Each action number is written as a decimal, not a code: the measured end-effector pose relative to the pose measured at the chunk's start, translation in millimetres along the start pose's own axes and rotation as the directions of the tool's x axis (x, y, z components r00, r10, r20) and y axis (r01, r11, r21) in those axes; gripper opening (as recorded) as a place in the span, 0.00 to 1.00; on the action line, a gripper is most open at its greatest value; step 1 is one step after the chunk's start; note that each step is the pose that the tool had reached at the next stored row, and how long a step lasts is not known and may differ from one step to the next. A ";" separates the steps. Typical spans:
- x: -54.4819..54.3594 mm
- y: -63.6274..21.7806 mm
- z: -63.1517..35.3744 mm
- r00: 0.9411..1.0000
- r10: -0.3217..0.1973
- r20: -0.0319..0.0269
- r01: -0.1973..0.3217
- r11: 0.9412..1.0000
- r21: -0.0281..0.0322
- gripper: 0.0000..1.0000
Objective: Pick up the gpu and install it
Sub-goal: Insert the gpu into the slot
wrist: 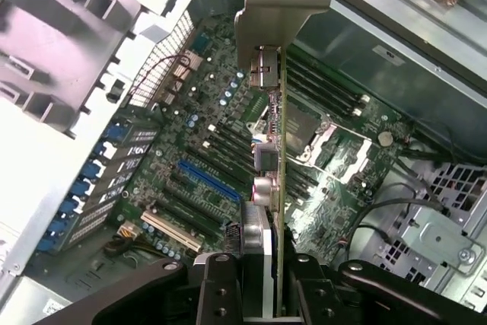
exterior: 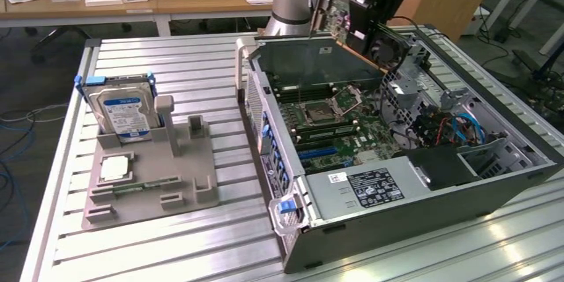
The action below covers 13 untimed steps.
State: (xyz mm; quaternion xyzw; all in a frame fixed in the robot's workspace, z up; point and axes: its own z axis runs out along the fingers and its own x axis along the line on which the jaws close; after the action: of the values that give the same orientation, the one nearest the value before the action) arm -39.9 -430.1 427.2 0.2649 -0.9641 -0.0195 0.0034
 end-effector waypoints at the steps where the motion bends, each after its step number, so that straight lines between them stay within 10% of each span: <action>1: 0.0 0.0 0.0 1.000 -0.012 0.000 0.012 1.000 0.000 0.28; 13: 0.0 0.0 0.2 0.985 -0.171 -0.007 0.171 0.985 -0.001 0.28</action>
State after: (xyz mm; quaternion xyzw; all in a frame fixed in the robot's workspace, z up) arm -39.9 -430.1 427.1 0.3468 -0.9377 -0.0191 0.0051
